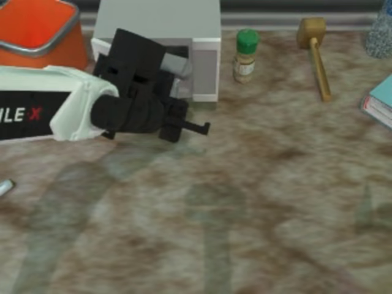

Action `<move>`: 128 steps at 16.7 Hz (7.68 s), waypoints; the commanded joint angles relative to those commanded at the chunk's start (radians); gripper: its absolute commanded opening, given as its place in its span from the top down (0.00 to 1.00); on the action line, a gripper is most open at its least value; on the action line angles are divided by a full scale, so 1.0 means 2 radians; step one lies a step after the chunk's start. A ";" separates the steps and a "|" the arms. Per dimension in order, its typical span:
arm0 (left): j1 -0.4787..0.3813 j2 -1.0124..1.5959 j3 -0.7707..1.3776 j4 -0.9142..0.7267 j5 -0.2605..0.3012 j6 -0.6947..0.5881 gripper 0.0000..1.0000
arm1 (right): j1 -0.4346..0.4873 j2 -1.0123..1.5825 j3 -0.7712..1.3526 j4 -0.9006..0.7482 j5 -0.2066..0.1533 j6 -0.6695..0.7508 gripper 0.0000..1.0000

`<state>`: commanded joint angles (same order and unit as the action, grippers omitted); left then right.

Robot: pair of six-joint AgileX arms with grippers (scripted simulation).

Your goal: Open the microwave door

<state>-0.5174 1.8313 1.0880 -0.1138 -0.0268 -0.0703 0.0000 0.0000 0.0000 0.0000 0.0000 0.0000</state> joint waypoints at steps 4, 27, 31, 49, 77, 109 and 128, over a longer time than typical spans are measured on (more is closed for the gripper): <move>0.000 0.000 0.000 0.000 0.000 0.000 1.00 | 0.000 0.000 0.000 0.000 0.000 0.000 0.00; 0.010 -0.013 -0.017 0.004 0.023 0.027 1.00 | 0.000 0.000 0.000 0.000 0.000 0.000 0.00; 0.010 -0.013 -0.017 0.004 0.023 0.027 1.00 | 0.000 0.000 0.000 0.000 0.000 0.000 0.00; 0.010 -0.013 -0.017 0.004 0.023 0.027 1.00 | 0.000 0.000 0.000 0.000 0.000 0.000 0.00; 0.022 -0.025 -0.032 0.005 0.049 0.056 1.00 | 0.000 0.000 0.000 0.000 0.000 0.000 0.00; 0.033 -0.035 -0.043 0.005 0.070 0.082 1.00 | 0.000 0.000 0.000 0.000 0.000 0.000 0.00; 0.045 -0.044 -0.054 0.002 0.093 0.109 1.00 | 0.000 0.000 0.000 0.000 0.000 0.000 0.00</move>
<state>-0.4277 1.7437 0.9809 -0.1098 0.1591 0.1473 0.0000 0.0000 0.0000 0.0000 0.0000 0.0000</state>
